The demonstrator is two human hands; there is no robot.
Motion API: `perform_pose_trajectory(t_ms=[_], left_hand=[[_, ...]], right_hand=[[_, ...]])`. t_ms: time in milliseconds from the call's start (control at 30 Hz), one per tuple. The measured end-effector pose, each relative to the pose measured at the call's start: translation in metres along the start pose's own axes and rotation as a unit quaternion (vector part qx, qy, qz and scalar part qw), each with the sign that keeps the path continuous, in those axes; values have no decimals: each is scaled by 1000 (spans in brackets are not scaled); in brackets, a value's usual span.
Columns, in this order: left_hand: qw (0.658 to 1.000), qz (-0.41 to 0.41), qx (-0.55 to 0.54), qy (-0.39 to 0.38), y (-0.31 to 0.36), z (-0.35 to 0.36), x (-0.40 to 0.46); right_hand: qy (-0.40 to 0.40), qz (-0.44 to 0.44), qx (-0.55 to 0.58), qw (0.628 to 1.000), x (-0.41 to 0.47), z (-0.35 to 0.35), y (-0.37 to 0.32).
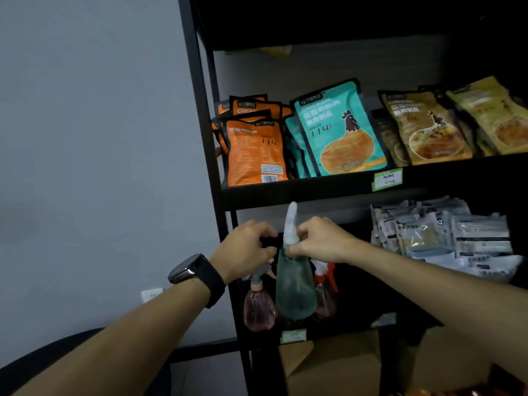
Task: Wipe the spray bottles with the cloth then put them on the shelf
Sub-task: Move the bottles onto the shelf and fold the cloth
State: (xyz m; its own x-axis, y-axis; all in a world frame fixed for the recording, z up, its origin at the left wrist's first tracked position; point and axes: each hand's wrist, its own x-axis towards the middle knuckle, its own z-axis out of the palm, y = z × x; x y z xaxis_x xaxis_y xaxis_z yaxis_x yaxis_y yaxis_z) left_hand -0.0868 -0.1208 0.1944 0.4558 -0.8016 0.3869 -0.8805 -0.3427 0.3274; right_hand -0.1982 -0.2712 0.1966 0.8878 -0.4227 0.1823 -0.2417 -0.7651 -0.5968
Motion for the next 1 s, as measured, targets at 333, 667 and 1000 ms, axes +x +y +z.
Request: perform_pose_trajectory(t_ms=[333, 667, 1000], left_hand=[[998, 38, -5, -40, 35, 49, 41], [995, 49, -25, -78, 48, 94, 69], [995, 42, -34, -80, 34, 119, 93]], right_hand=[[40, 54, -19, 998, -7, -45, 82], [50, 105, -6, 993, -3, -55, 143], [70, 130, 16, 989, 13, -36, 180]])
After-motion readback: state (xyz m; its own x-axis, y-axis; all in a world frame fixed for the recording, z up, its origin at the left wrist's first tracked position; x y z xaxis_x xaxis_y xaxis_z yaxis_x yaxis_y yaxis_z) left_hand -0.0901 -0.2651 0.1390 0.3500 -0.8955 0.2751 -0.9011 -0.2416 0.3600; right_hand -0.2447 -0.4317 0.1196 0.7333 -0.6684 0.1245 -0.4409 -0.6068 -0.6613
